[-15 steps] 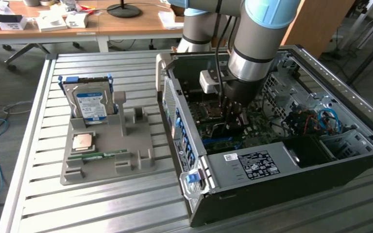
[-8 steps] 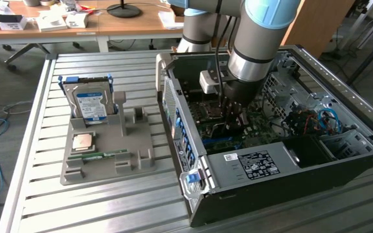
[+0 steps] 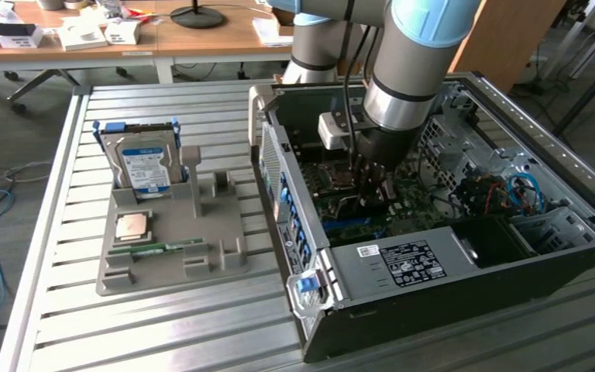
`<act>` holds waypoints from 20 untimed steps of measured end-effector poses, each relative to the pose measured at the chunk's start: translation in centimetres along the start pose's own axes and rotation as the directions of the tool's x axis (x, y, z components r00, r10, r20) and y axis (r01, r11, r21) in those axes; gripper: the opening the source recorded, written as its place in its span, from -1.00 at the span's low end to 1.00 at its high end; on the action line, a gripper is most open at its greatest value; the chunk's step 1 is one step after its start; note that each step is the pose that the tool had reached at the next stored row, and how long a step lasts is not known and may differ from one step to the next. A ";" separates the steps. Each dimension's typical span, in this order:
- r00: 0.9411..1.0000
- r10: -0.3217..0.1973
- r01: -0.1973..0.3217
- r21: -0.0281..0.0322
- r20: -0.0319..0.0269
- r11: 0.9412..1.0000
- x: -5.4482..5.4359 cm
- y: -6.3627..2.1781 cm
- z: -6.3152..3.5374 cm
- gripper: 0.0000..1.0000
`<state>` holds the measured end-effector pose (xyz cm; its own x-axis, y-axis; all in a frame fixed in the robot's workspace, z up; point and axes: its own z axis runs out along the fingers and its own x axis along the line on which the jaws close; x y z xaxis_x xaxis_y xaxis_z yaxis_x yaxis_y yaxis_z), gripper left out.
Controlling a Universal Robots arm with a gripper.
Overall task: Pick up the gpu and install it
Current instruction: 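Insert the gpu into the slot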
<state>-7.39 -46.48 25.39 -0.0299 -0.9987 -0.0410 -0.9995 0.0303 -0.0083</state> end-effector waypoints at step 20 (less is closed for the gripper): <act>1.000 0.000 0.000 0.000 -0.005 1.000 0.0 0.00 0.16 -0.47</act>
<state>-7.39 -46.48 25.23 -0.0299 -0.9989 -0.0361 -0.9995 0.0302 -0.0083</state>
